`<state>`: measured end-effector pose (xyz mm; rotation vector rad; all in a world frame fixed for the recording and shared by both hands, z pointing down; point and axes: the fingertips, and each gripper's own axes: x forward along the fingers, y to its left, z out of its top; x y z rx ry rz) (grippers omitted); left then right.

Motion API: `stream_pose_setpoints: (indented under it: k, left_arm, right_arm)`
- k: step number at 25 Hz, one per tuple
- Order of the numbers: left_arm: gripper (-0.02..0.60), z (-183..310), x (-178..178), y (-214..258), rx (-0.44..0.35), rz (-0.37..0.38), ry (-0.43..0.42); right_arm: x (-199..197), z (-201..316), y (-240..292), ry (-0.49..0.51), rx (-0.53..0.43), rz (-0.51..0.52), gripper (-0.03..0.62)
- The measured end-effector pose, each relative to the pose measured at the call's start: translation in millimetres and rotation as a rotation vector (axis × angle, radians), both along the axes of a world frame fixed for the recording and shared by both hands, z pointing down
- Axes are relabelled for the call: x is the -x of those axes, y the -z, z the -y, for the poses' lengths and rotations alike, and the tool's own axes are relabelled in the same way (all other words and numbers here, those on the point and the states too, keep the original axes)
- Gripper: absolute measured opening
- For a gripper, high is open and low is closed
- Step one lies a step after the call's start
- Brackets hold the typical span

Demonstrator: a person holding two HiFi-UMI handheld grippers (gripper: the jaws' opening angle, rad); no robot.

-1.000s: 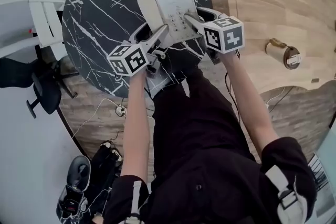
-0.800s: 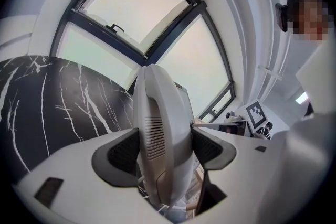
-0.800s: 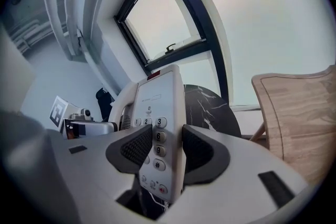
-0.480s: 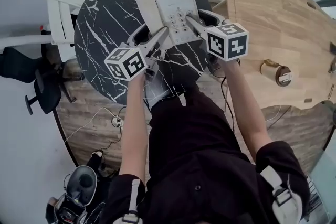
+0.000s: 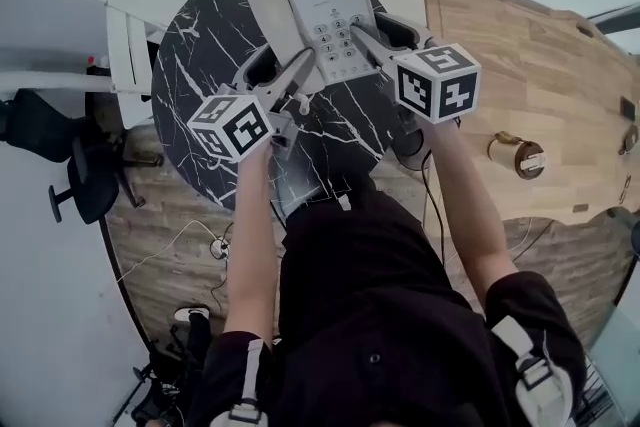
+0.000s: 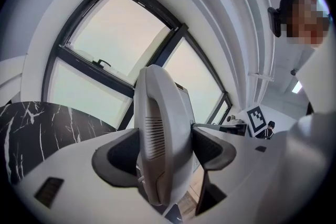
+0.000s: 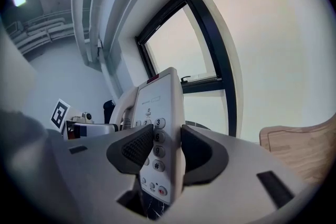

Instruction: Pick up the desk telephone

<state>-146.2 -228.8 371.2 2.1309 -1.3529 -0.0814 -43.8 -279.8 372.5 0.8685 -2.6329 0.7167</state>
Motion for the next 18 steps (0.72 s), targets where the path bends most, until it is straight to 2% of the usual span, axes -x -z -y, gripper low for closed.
stream_pose_setpoints:
  k: [6, 18]
  left_arm:
    - [0.328, 3, 9, 35, -0.064, 0.023, 0.025]
    - [0.326, -14, 18, 79, -0.144, 0.084, 0.069]
  right_arm:
    - [10, 5, 36, 0.013, -0.072, 0.04, 0.181]
    - [18, -9, 73, 0.03, -0.133, 0.133, 0.178]
